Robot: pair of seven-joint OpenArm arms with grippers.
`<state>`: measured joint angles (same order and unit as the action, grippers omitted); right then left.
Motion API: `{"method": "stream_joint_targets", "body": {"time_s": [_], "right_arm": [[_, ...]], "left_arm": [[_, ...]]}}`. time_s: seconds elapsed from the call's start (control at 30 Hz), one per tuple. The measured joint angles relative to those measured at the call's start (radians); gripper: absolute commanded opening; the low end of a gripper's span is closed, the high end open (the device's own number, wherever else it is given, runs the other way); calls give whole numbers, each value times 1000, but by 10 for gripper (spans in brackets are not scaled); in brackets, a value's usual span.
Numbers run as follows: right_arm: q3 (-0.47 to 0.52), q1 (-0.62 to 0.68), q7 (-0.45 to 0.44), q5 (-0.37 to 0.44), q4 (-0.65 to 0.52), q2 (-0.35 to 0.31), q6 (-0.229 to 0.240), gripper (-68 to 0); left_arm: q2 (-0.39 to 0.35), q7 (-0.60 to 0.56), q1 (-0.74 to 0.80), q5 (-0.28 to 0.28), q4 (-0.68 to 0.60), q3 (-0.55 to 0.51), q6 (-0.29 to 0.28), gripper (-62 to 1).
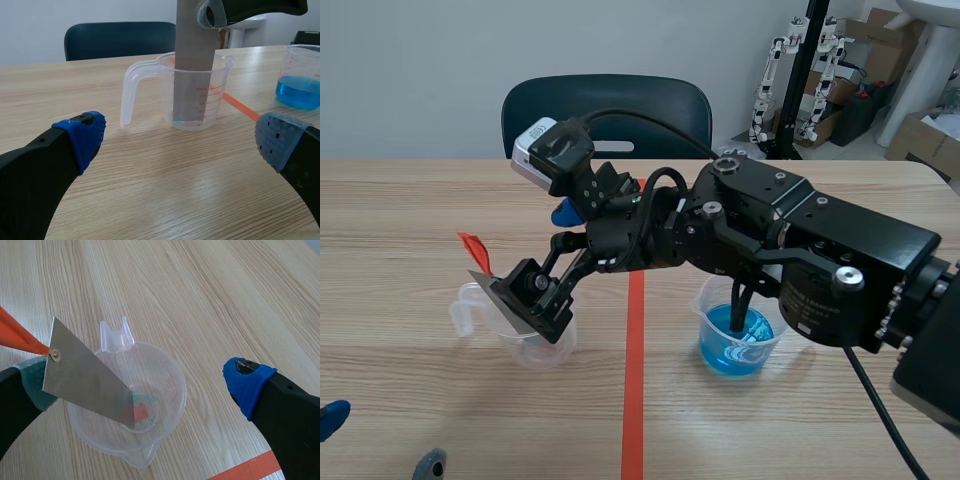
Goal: Do the redox reaction experiment. put the plate into the left beaker
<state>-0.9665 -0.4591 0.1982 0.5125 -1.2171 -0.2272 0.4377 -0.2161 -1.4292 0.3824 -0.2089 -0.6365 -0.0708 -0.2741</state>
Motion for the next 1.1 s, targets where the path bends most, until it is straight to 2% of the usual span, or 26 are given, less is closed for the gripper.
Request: {"method": "stream_joint_targets", "body": {"time_s": [1.1], "right_arm": [[0,0,-18,0,0,0,0,4]], "left_arm": [[0,0,0,0,0,0,0,14]]}}
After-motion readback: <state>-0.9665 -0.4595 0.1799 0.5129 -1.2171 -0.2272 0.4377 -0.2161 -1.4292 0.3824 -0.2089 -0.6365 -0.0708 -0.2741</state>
